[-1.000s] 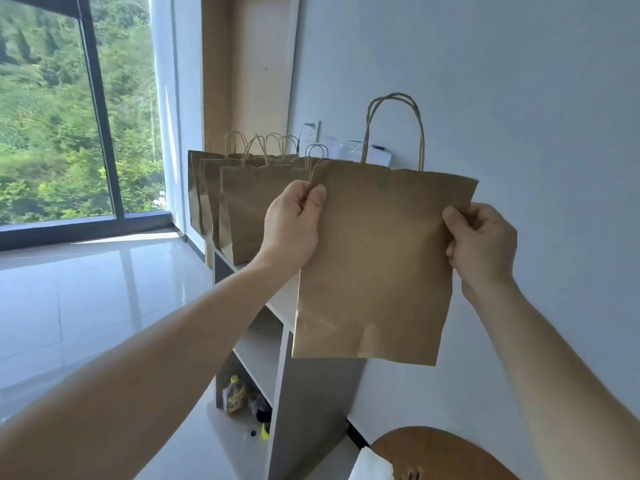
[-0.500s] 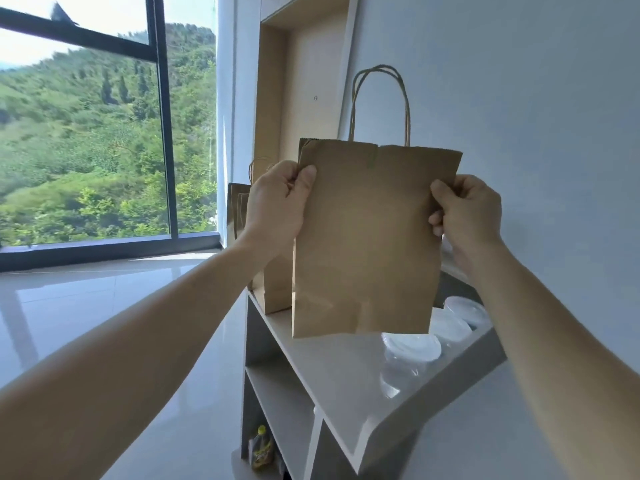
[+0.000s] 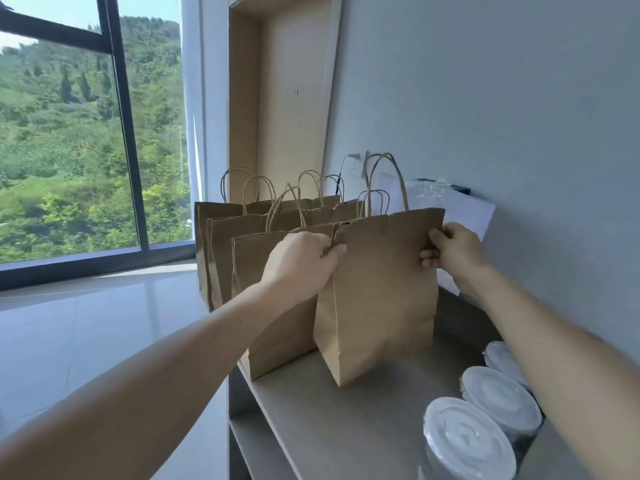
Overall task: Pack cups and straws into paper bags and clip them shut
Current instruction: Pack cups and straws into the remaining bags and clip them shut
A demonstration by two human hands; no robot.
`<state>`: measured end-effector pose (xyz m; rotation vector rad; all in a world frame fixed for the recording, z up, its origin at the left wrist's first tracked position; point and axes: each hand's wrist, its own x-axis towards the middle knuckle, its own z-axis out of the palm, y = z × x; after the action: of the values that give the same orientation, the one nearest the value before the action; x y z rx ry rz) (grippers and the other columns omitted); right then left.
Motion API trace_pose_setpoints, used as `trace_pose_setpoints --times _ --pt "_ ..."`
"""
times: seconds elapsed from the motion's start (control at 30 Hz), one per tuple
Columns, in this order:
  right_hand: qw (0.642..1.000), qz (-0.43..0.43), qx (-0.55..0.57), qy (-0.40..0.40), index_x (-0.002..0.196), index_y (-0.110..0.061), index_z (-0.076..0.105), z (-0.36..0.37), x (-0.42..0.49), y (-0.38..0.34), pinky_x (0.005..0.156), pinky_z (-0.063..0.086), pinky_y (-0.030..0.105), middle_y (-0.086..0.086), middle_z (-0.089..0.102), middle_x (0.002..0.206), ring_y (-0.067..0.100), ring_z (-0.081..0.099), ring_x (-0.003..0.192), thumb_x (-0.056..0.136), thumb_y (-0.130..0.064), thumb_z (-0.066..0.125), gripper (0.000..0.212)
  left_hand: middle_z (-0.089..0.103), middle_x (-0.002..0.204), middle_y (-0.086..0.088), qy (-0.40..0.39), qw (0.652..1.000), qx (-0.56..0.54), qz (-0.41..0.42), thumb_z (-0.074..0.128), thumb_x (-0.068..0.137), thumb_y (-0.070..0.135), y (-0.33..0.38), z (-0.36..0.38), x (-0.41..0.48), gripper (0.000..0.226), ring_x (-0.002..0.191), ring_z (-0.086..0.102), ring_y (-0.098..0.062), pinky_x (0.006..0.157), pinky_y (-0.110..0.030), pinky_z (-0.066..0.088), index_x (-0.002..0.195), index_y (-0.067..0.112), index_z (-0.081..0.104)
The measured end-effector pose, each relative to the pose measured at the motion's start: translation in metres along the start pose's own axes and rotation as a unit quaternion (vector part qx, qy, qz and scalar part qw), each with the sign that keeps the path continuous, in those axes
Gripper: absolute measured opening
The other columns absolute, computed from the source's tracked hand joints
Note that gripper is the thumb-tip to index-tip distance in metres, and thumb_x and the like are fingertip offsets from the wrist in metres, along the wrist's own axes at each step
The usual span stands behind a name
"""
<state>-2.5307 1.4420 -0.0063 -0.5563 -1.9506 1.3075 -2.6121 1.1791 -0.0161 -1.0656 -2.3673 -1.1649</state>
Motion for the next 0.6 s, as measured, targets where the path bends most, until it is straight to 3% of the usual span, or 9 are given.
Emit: trace_pose_setpoints --times 0.23,0.5,0.6 --pt "0.998 0.034 -0.009 -0.055 0.105 -0.004 0.055 0.013 0.07 0.06 0.061 0.056 0.03 0.016 0.063 0.089 0.019 0.064 0.066 0.104 -0.013 0.044 0.014 0.053 0.06 -0.002 -0.08 0.993 0.068 -0.054 0.056 0.097 0.04 -0.018 0.058 0.03 0.046 0.067 0.055 -0.03 0.062 -0.034 0.047 0.058 0.016 0.048" --pt "0.998 0.026 -0.037 -0.039 0.101 -0.003 0.054 0.006 0.108 0.096 0.072 0.057 0.039 0.02 0.064 0.086 0.024 0.064 0.067 0.105 -0.013 0.04 0.018 0.041 0.054 0.004 -0.064 0.993 0.091 -0.038 0.055 0.098 0.035 -0.006 0.1 0.058 0.051 0.063 0.043 -0.025 0.062 -0.035 0.043 0.054 0.018 0.036" --pt "0.999 0.021 -0.037 -0.031 0.103 -0.003 0.052 0.003 0.115 0.097 0.086 0.055 0.051 0.013 0.063 0.08 0.026 0.064 0.07 0.104 -0.011 0.039 0.015 0.04 0.055 0.004 -0.063 0.99 0.118 -0.038 0.053 0.099 0.036 -0.002 0.107 0.064 0.051 0.065 0.042 -0.026 0.062 -0.035 0.041 0.054 0.018 0.035"
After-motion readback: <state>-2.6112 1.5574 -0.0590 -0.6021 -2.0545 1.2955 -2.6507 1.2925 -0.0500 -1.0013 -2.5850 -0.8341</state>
